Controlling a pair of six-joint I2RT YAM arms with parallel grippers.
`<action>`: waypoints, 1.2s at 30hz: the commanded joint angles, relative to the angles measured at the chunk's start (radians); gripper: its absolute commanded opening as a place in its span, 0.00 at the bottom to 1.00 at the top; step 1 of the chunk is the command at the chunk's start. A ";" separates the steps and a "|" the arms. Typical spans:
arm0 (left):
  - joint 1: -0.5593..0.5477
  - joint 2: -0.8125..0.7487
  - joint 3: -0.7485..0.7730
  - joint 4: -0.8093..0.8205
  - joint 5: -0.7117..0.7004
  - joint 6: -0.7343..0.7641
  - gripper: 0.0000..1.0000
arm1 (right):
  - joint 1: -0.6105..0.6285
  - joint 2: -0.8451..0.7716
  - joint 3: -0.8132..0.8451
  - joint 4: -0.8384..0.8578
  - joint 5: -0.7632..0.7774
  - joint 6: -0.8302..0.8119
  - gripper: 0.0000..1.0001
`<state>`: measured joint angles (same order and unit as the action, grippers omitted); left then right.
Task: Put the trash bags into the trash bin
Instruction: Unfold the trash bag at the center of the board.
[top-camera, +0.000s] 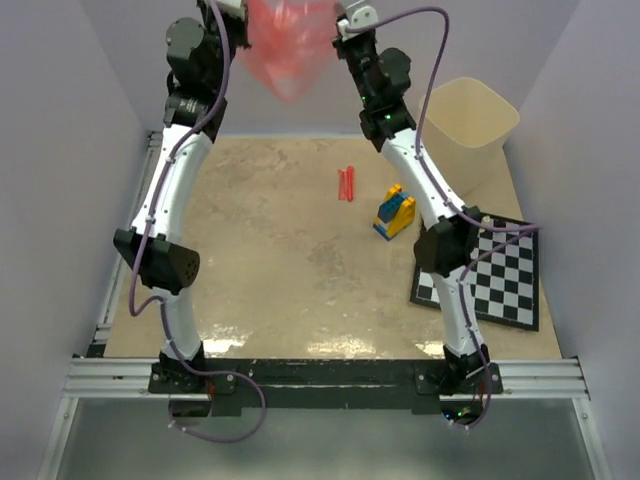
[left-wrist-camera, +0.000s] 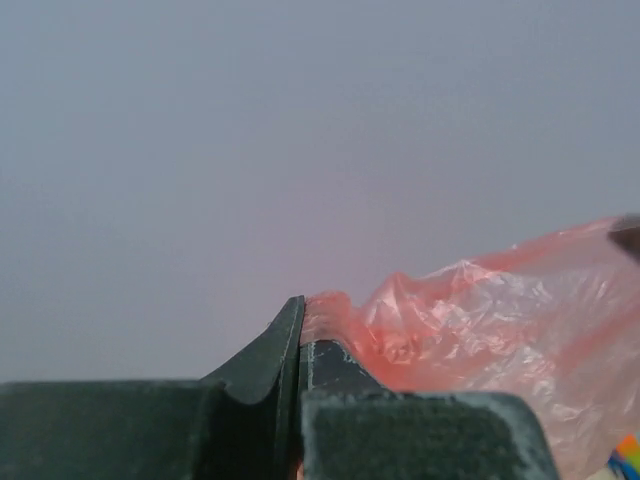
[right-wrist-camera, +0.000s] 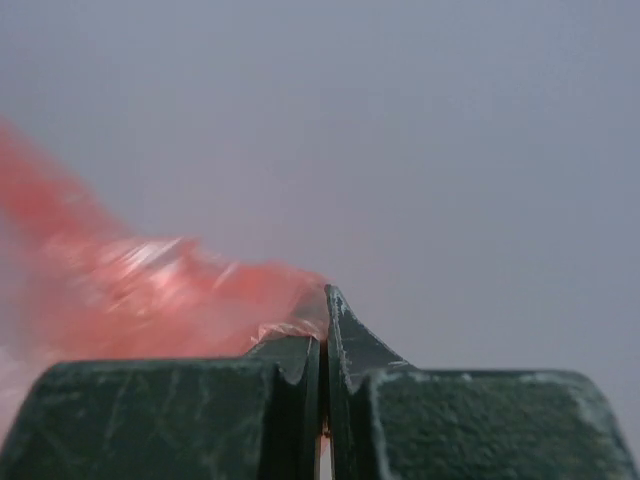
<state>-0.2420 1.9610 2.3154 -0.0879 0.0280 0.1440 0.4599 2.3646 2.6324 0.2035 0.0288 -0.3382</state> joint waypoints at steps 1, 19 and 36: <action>-0.262 -0.338 -0.185 0.708 0.096 0.370 0.00 | 0.103 -0.632 -0.504 0.896 -0.150 -0.111 0.00; -0.410 -1.403 -1.618 -0.343 0.373 0.666 0.00 | -0.020 -1.598 -1.898 -0.437 -0.388 -0.561 0.00; -0.254 -1.131 -1.421 -0.051 -0.065 0.137 0.00 | -0.033 -1.039 -1.350 -0.248 -0.102 0.017 0.00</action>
<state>-0.5484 0.7673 0.7822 -0.3504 0.0963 0.3954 0.4309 1.3666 1.1080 -0.2546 -0.1349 -0.4686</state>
